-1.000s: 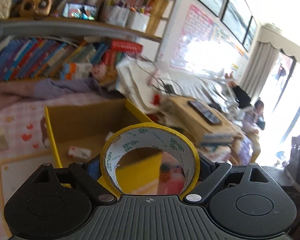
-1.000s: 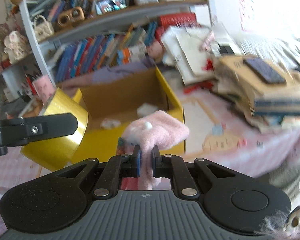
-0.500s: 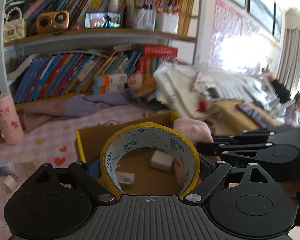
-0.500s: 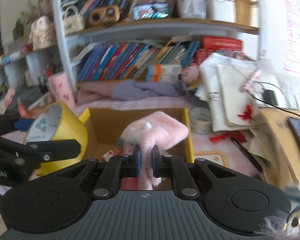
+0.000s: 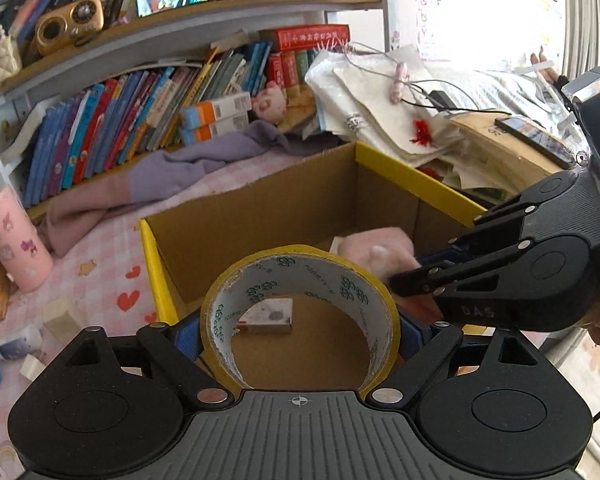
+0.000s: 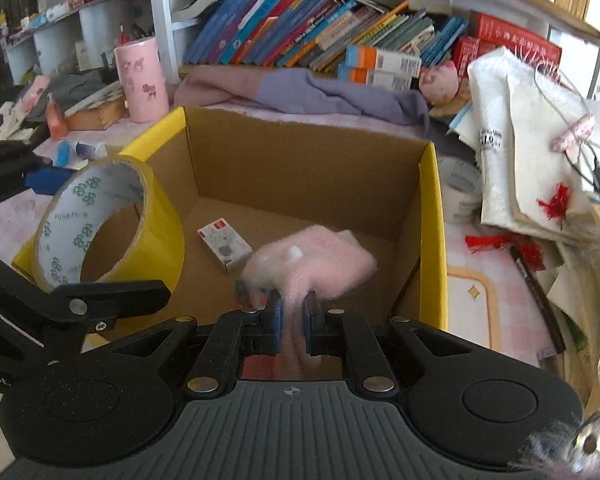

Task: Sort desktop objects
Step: 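Lower the glove and tape roll into the yellow box and open both tools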

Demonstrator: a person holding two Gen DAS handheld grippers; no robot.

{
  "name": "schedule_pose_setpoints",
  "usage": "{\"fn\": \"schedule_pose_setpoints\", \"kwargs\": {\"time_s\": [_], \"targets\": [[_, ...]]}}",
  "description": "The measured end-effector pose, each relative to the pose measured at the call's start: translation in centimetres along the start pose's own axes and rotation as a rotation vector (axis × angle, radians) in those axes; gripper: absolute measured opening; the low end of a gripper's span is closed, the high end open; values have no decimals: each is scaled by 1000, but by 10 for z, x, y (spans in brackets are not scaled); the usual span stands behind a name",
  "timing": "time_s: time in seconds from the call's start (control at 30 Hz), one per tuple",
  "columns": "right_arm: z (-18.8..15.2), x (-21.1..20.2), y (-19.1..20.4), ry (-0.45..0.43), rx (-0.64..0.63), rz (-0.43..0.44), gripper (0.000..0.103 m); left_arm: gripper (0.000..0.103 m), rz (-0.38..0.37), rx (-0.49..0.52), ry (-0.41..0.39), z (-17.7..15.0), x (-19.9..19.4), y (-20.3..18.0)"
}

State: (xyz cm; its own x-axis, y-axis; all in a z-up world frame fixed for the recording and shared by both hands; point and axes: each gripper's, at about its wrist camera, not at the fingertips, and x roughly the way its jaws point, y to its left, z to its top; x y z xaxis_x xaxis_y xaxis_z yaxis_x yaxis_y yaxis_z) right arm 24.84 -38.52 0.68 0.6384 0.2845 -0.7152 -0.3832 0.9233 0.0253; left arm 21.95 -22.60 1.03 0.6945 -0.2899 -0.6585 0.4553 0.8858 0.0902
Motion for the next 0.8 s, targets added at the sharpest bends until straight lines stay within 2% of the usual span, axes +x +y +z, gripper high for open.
{"fn": "schedule_pose_setpoints", "kwargs": {"time_s": [0.13, 0.4, 0.5, 0.63, 0.73, 0.8], "targets": [[0, 3, -4, 16, 25, 20, 11, 92, 7, -2, 19, -2, 5, 1], [1, 6, -2, 29, 25, 27, 11, 93, 19, -42, 9, -4, 4, 3], [2, 5, -3, 23, 33, 38, 16, 94, 0, -75, -50, -4, -7, 3], [3, -5, -3, -12, 50, 55, 34, 96, 12, -66, -123, -2, -20, 0], [4, -15, -1, -49, 64, 41, 41, 96, 36, -65, -147, -1, -29, -3], [4, -21, -2, -71, 79, 32, 42, 96, 48, -79, -160, -2, -36, -4]]}}
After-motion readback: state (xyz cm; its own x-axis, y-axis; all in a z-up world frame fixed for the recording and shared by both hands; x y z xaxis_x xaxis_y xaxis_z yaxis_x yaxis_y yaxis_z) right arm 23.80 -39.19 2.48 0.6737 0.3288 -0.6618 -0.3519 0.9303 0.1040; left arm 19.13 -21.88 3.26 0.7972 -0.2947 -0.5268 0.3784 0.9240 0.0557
